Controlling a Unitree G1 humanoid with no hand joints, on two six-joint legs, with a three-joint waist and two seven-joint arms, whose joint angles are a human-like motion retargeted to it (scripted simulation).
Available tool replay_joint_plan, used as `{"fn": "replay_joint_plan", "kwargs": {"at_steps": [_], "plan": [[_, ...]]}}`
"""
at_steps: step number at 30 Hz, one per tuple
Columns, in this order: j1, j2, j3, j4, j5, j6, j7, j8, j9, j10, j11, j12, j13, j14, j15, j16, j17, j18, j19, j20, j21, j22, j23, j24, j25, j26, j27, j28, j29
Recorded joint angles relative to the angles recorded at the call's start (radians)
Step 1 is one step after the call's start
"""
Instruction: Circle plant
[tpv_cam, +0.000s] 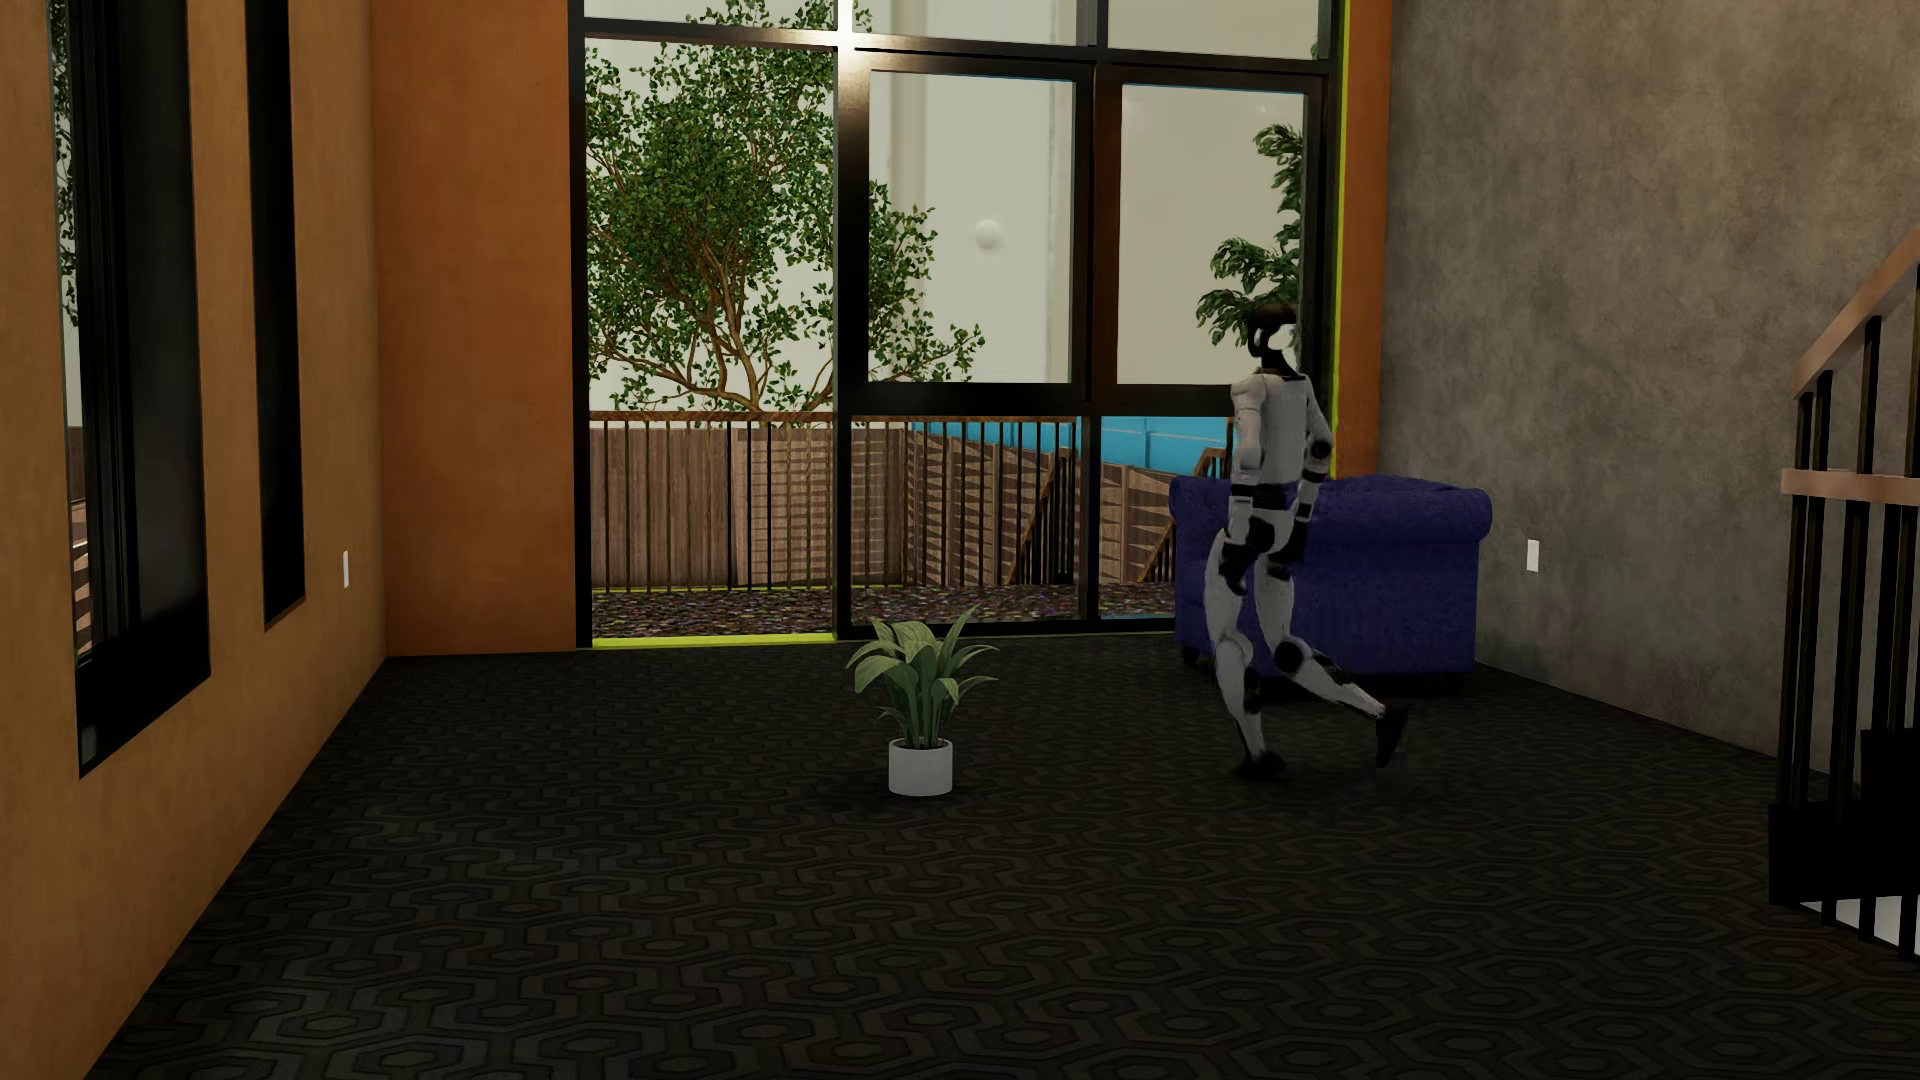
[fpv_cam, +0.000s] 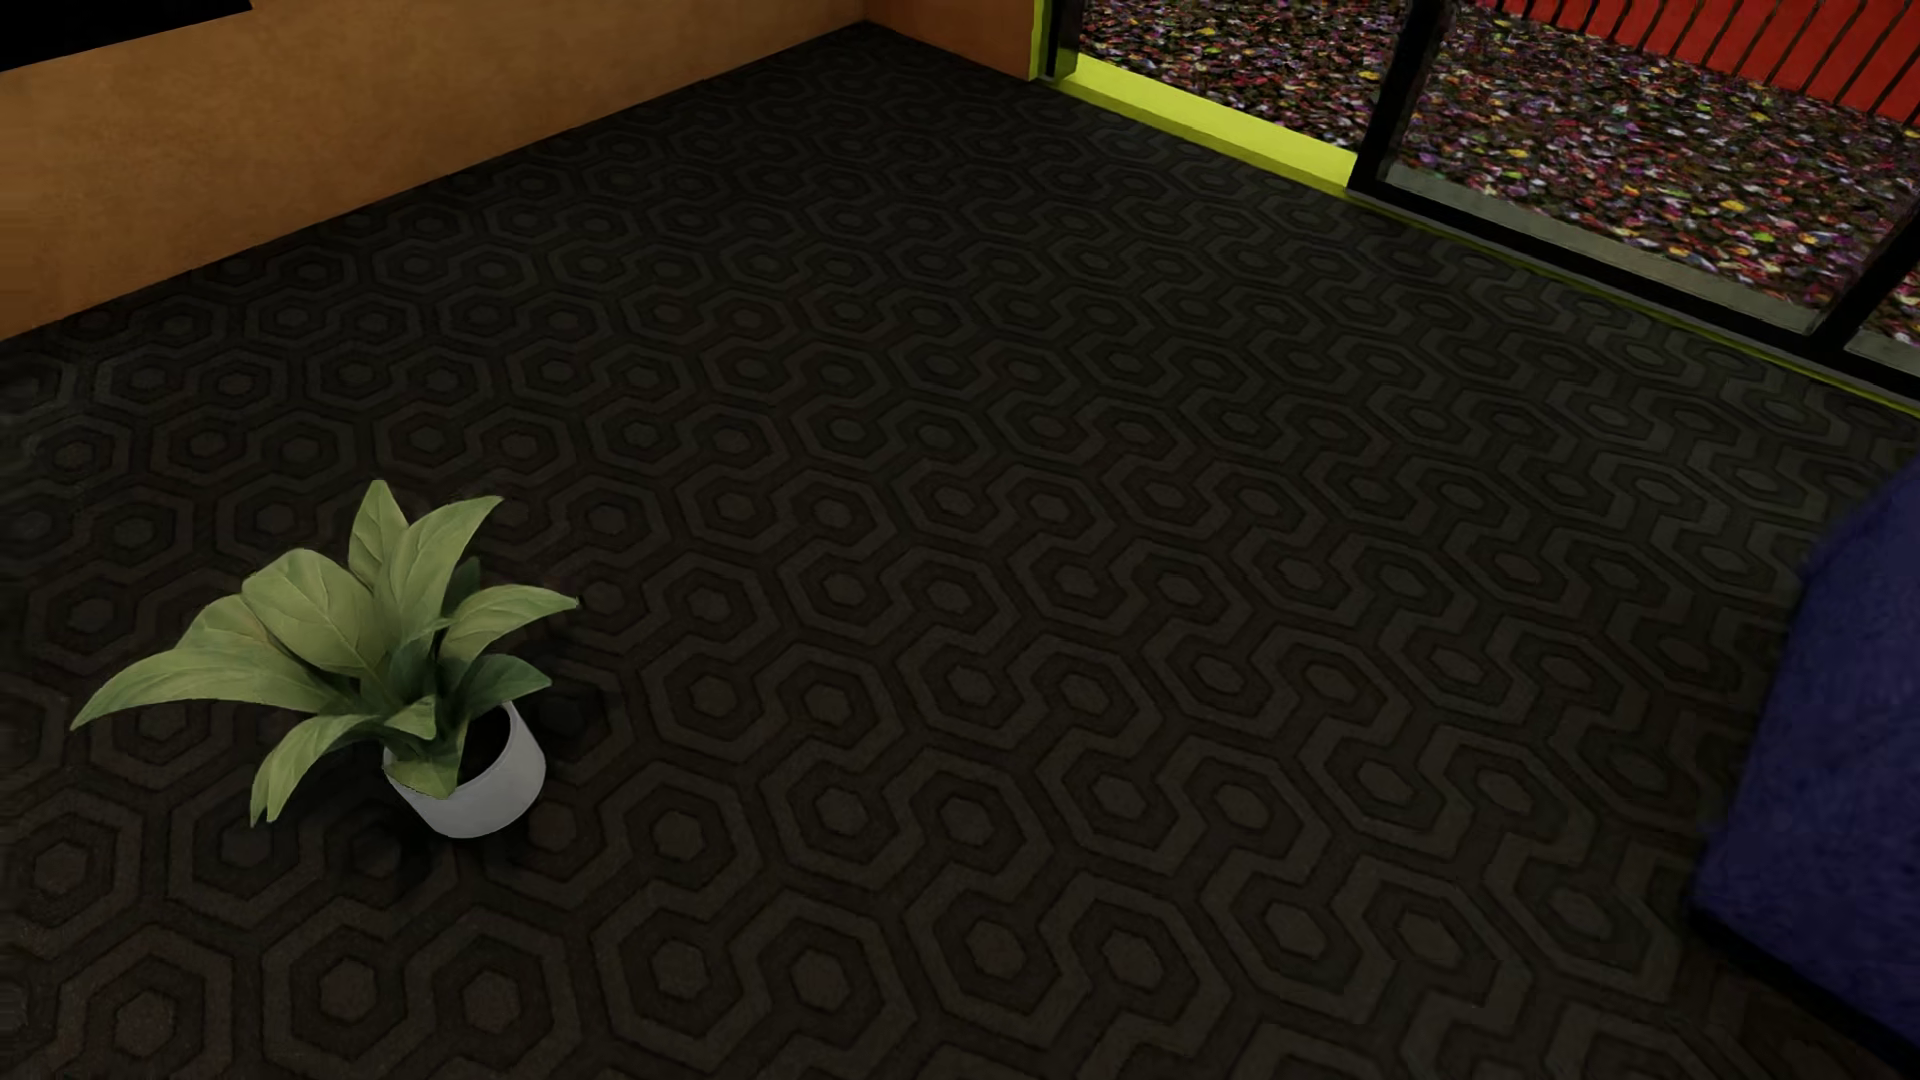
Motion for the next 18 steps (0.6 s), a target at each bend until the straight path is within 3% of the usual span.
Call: {"fn": "replay_joint_plan", "kwargs": {"at_steps": [2, 3, 5, 7, 9, 10, 11, 12, 13, 14, 15, 17, 18], "plan": [[0.089, -0.203, -0.054, 0.002, -0.008, 0.004, 0.000, 0.000, -0.007, -0.051, 0.143, -0.043, -0.009, -0.197, -0.087, 0.010, 0.017, 0.000, 0.000, 0.108, 0.023, -0.071, -0.004, 0.000, 0.000, 0.000, 0.000, 0.000, 0.000], [0.130, -0.304, -0.079, 0.006, 0.011, 0.008, 0.000, 0.000, -0.018, -0.049, 0.123, -0.071, 0.000, -0.359, -0.135, 0.011, 0.018, 0.000, 0.000, 0.157, 0.022, -0.098, -0.015, 0.000, 0.000, 0.000, 0.000, 0.000, 0.000], [0.186, -0.467, -0.119, 0.029, 0.078, 0.020, 0.000, 0.000, -0.046, -0.112, -0.092, -0.111, 0.011, -0.379, -0.179, 0.013, 0.007, 0.000, 0.000, 0.253, 0.033, -0.161, -0.024, 0.000, 0.000, 0.000, 0.000, 0.000, 0.000], [0.249, -0.514, -0.151, 0.051, 0.141, 0.033, 0.000, 0.000, -0.049, -0.130, -0.423, -0.129, 0.013, -0.402, -0.116, 0.017, -0.008, 0.000, 0.000, 0.295, 0.041, -0.211, -0.002, 0.000, 0.000, 0.000, 0.000, 0.000, 0.000], [0.301, -0.511, -0.170, 0.055, 0.175, 0.052, 0.000, 0.000, -0.052, -0.103, -0.658, -0.135, 0.023, -0.445, -0.021, 0.004, -0.032, 0.000, 0.000, 0.257, 0.044, -0.197, 0.017, 0.000, 0.000, 0.000, 0.000, 0.000, 0.000], [0.334, -0.503, -0.180, 0.056, 0.195, 0.064, 0.000, 0.000, -0.053, -0.090, -0.797, -0.128, 0.030, -0.466, -0.050, 0.000, -0.037, 0.000, 0.000, 0.223, 0.042, -0.173, 0.030, 0.000, 0.000, 0.000, 0.000, 0.000, 0.000], [0.362, -0.509, -0.194, 0.061, 0.205, 0.068, 0.000, 0.000, -0.058, -0.070, -0.795, -0.115, 0.038, -0.462, 0.063, -0.004, -0.036, 0.000, 0.000, 0.185, 0.036, -0.142, 0.047, 0.000, 0.000, 0.000, 0.000, 0.000, 0.000], [0.373, -0.503, -0.217, 0.072, 0.208, 0.074, 0.000, 0.000, -0.067, -0.041, -0.799, -0.100, 0.046, -0.369, 0.205, -0.011, -0.032, 0.000, 0.000, 0.141, 0.032, -0.102, 0.067, 0.000, 0.000, 0.000, 0.000, 0.000, 0.000], [0.350, -0.499, -0.235, 0.101, 0.222, 0.098, 0.000, 0.000, -0.079, 0.023, -0.665, -0.088, 0.049, -0.268, 0.003, -0.023, -0.025, 0.000, 0.000, 0.086, 0.050, -0.052, 0.099, 0.000, 0.000, 0.000, 0.000, 0.000, 0.000], [0.295, -0.499, -0.228, 0.142, 0.245, 0.122, 0.000, 0.000, -0.090, 0.121, -0.627, -0.080, 0.047, -0.117, -0.062, -0.038, -0.020, 0.000, 0.000, 0.025, 0.095, -0.001, 0.140, 0.000, 0.000, 0.000, 0.000, 0.000, 0.000], [0.229, -0.451, -0.212, 0.188, 0.259, 0.128, 0.000, 0.000, -0.083, 0.261, -0.616, -0.066, 0.049, 0.034, -0.099, -0.047, -0.020, 0.000, 0.000, -0.016, 0.144, 0.027, 0.167, 0.000, 0.000, 0.000, 0.000, 0.000, 0.000], [0.124, -0.233, -0.196, 0.220, 0.264, 0.109, 0.000, 0.000, -0.013, 0.591, -0.644, -0.029, 0.082, 0.169, -0.189, -0.030, -0.027, 0.000, 0.000, -0.003, 0.191, -0.014, 0.139, 0.000, 0.000, 0.000, 0.000, 0.000, 0.000], [0.073, -0.126, -0.154, 0.219, 0.269, 0.093, 0.000, 0.000, 0.016, 0.680, -0.660, -0.018, 0.093, 0.219, -0.161, -0.022, -0.024, 0.000, 0.000, 0.037, 0.187, -0.045, 0.122, 0.000, 0.000, 0.000, 0.000, 0.000, 0.000]]}}
